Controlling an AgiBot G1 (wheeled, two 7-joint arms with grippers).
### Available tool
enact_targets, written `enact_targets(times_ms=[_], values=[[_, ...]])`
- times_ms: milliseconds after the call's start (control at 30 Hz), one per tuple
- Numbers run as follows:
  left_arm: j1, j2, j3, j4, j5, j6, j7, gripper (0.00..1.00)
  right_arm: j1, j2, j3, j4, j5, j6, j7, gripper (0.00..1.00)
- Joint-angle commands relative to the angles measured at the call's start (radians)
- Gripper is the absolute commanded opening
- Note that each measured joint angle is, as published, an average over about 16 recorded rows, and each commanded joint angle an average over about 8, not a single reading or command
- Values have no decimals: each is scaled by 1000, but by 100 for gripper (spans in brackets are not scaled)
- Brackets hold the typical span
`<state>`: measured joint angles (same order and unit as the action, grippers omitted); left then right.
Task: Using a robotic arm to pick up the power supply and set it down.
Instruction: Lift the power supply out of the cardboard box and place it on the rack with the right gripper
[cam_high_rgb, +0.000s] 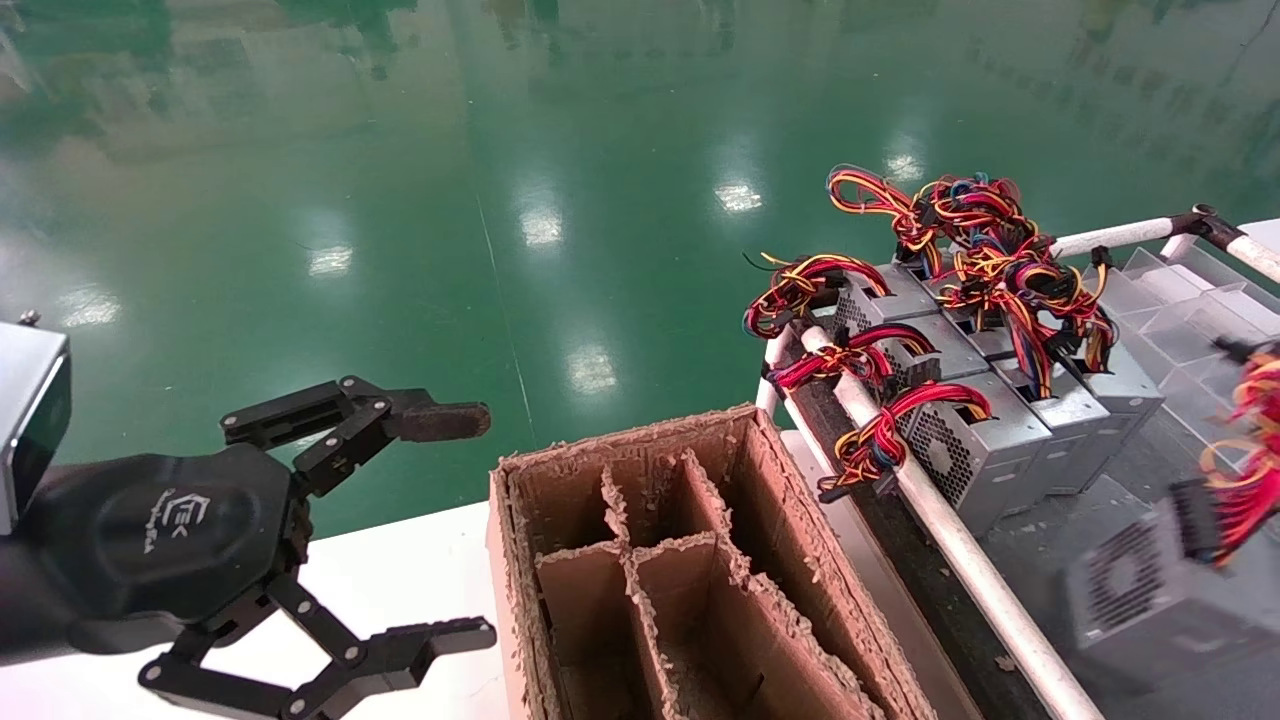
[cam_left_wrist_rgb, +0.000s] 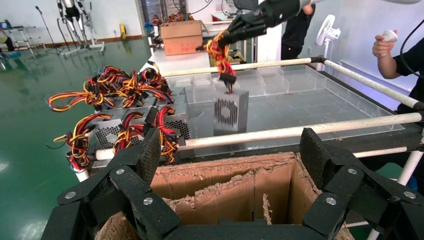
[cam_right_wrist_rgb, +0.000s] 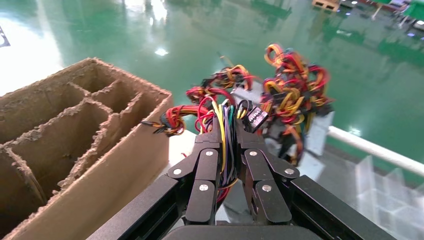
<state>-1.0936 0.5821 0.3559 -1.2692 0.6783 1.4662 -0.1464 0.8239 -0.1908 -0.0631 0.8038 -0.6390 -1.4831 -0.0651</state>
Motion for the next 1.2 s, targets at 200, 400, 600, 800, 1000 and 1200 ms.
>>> enact_targets(times_ms=[200,400,600,800,1000,1200], values=[[0,0,0,0,0,0,0,100,-49,-52,-3,113,1,99,6,0],[0,0,0,0,0,0,0,100,-43,-97,-19,212,-27,202,27,0],[0,0,0,0,0,0,0,100,-2,-137,-47,257,-75,269,40,0],[0,0,0,0,0,0,0,100,53,-172,-70,247,-104,283,46,0],[0,0,0,0,0,0,0,100,105,-196,-87,220,-127,271,43,0],[0,0,0,0,0,0,0,100,139,-213,-108,196,-144,236,42,44]])
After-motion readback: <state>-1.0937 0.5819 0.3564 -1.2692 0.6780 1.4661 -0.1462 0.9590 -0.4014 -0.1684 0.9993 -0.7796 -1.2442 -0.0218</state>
